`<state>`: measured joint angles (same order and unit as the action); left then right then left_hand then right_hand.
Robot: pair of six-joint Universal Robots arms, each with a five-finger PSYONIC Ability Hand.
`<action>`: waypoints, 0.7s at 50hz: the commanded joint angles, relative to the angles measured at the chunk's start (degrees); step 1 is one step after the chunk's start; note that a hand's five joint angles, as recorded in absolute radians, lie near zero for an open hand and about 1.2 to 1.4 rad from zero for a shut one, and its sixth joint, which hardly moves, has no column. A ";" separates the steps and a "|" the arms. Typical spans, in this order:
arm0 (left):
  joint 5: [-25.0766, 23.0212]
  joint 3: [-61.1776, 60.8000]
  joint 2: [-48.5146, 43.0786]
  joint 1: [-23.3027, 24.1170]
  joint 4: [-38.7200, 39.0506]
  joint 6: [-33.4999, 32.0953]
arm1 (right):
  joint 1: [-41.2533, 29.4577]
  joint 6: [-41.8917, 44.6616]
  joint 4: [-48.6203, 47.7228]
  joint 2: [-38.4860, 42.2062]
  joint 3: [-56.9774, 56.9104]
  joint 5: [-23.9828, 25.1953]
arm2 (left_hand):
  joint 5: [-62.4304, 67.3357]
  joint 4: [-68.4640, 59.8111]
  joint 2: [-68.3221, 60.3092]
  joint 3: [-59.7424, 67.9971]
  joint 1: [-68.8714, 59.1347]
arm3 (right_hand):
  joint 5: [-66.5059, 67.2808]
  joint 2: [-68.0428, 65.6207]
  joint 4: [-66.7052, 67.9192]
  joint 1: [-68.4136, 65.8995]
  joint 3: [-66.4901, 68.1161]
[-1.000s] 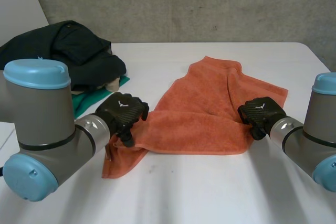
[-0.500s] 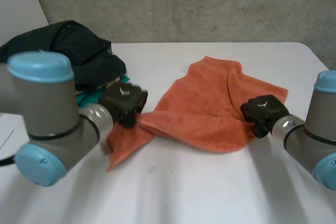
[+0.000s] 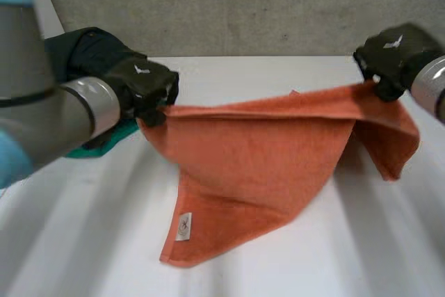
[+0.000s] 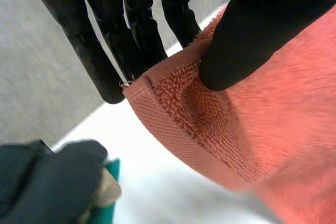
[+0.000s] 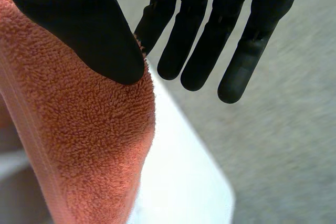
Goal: Fold the laundry.
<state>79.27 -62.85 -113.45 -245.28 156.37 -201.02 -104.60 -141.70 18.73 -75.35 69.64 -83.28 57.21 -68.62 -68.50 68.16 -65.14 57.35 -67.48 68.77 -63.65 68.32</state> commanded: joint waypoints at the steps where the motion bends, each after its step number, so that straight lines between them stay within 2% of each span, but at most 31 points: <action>1: -0.16 7.47 -9.86 -0.03 16.57 -2.27 | -0.61 -0.95 -3.78 10.83 -5.91 -1.18 | 12.79 -11.38 -11.50 11.84 -14.86 | 12.65 -12.52 11.23 -16.35 11.68; 2: -0.16 8.61 -10.30 0.06 19.74 -2.36 | -0.70 -1.04 -6.49 12.32 -8.36 -2.23 | 12.79 -11.38 -11.50 11.84 -14.86 | 12.65 -12.52 11.23 -16.35 11.68; 3: 0.01 10.89 -10.48 0.32 26.90 -2.10 | -0.78 -1.30 -8.17 12.94 -9.60 -2.93 | 12.79 -11.38 -11.50 11.84 -14.86 | 12.65 -12.52 11.23 -16.35 11.68; 6: 0.28 13.28 -10.39 0.59 38.19 -1.75 | -0.78 -2.70 -17.10 13.48 -14.08 -5.83 | 12.79 -11.38 -11.50 11.84 -14.86 | 12.65 -12.52 11.23 -16.35 11.68; 7: 0.36 13.98 -10.39 0.76 45.53 -1.83 | -0.78 -3.05 -19.85 13.30 -14.70 -6.36 | 12.79 -11.38 -11.50 11.84 -14.86 | 12.65 -12.52 11.23 -16.35 11.68; 11: 0.63 14.33 -8.91 1.73 59.88 -1.57 | -0.78 -4.81 -33.03 11.02 -15.94 -6.90 | 12.79 -11.38 -11.50 11.84 -14.86 | 12.65 -12.52 11.23 -16.35 11.68; 12: 0.63 14.16 -8.46 1.99 61.32 -1.40 | -0.78 -5.08 -34.80 10.32 -15.94 -6.90 | 12.79 -11.38 -11.50 11.84 -14.86 | 12.65 -12.52 11.23 -16.35 11.68; 16: 0.98 12.67 -6.35 2.61 60.73 0.01 | -0.78 -5.08 -37.28 6.54 -15.94 -5.58 | 12.79 -11.38 -11.50 11.84 -14.86 | 12.65 -12.52 11.23 -16.35 11.68; 20: 1.94 8.20 -4.33 2.35 55.73 1.77 | -0.69 -5.08 -32.63 5.39 -15.68 -1.72 | 12.79 -11.38 -11.50 11.84 -14.86 | 12.65 -12.52 11.23 -16.35 11.68; 24: 3.00 0.64 -0.82 2.08 50.71 2.91 | -0.26 -5.34 -24.11 5.48 -15.06 2.06 | 12.79 -11.38 -11.50 11.84 -14.86 | 12.65 -12.52 11.23 -16.35 11.68; 28: 3.00 -10.17 2.61 2.08 46.84 3.00 | 0.18 -4.82 -14.98 7.14 -11.74 5.66 | 12.79 -11.38 -11.50 11.84 -14.86 | 12.65 -12.52 11.23 -16.35 11.68; 35: 2.39 -25.46 5.60 2.70 46.05 2.30 | -0.52 1.23 -9.07 13.72 -3.39 7.61 | 12.79 -11.38 -11.50 11.84 -14.86 | 12.65 -12.52 11.23 -16.35 11.68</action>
<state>82.09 -76.24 -110.10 -243.04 202.95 -198.03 -104.49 -145.53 4.98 -67.07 59.37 -77.10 57.63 -68.85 -68.68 68.44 -65.14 58.10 -67.53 68.78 -63.65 68.33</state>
